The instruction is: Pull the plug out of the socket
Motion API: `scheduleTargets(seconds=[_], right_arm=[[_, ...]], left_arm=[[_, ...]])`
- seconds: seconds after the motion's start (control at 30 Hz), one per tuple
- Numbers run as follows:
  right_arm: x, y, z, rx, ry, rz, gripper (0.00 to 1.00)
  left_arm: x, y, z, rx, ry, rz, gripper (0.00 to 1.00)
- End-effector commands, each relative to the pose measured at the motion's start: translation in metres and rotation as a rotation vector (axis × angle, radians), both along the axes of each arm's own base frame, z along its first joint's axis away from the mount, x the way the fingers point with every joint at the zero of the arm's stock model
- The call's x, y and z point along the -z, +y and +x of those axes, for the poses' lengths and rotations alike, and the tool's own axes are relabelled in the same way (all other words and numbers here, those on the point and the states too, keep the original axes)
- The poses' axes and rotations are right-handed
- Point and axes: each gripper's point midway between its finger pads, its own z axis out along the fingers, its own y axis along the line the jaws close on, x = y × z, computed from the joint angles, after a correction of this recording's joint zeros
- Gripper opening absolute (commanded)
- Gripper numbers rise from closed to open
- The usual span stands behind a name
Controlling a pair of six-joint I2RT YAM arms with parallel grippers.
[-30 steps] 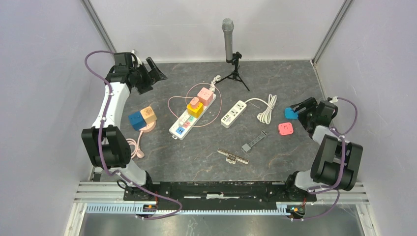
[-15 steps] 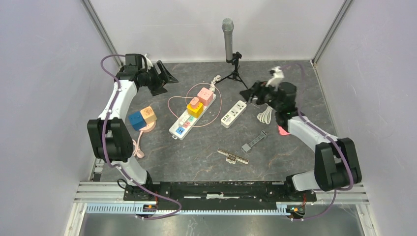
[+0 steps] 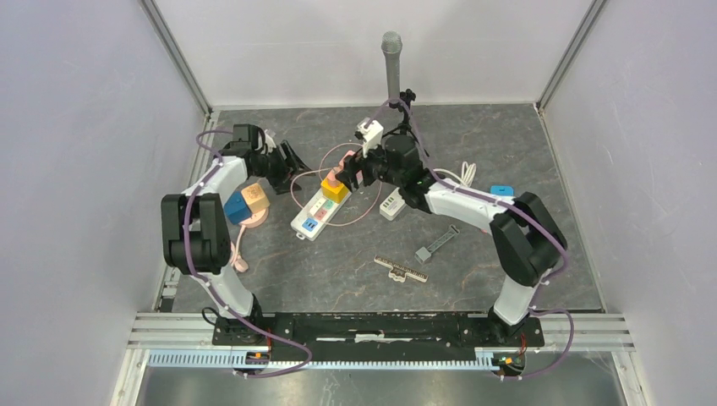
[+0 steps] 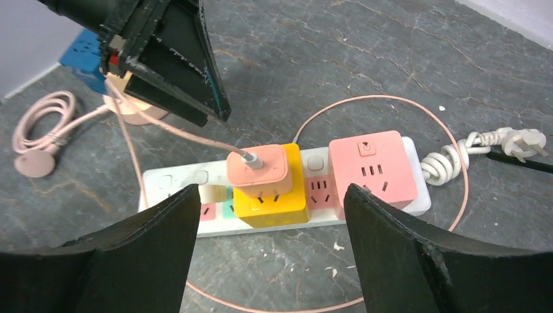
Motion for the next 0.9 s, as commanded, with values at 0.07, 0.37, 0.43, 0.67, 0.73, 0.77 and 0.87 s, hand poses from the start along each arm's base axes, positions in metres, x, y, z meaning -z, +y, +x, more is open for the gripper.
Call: scheduleTargets(seconds=[0.07, 0.37, 0.43, 0.67, 0.73, 0.77, 0.87], right_arm=[[0.004, 0.021, 0.015, -0.058, -0.13, -0.094, 0.83], [0.013, 0.034, 0.014, -0.127, -0.204, -0.107, 0.81], [0.011, 0.038, 0.014, -0.147, -0.221, -0.098, 0.8], [0.017, 0.049, 0.015, -0.18, -0.204, -0.082, 0.78], [0.021, 0.05, 0.014, -0.182, -0.189, -0.081, 0.78], [0.024, 0.051, 0.015, -0.182, -0.178, -0.083, 0.76], [0.029, 0.054, 0.017, -0.18, -0.148, -0.082, 0.66]], left_arm=[[-0.018, -0.037, 0.01, 0.075, -0.081, -0.132, 0.69], [0.005, -0.045, 0.005, 0.091, -0.025, -0.124, 0.53], [0.007, -0.046, 0.002, 0.097, -0.019, -0.125, 0.5], [0.025, -0.053, -0.012, 0.111, 0.04, -0.125, 0.45], [0.031, -0.054, -0.016, 0.111, 0.058, -0.121, 0.43], [0.034, -0.054, -0.018, 0.11, 0.069, -0.117, 0.42], [0.042, -0.05, -0.023, 0.106, 0.092, -0.087, 0.37]])
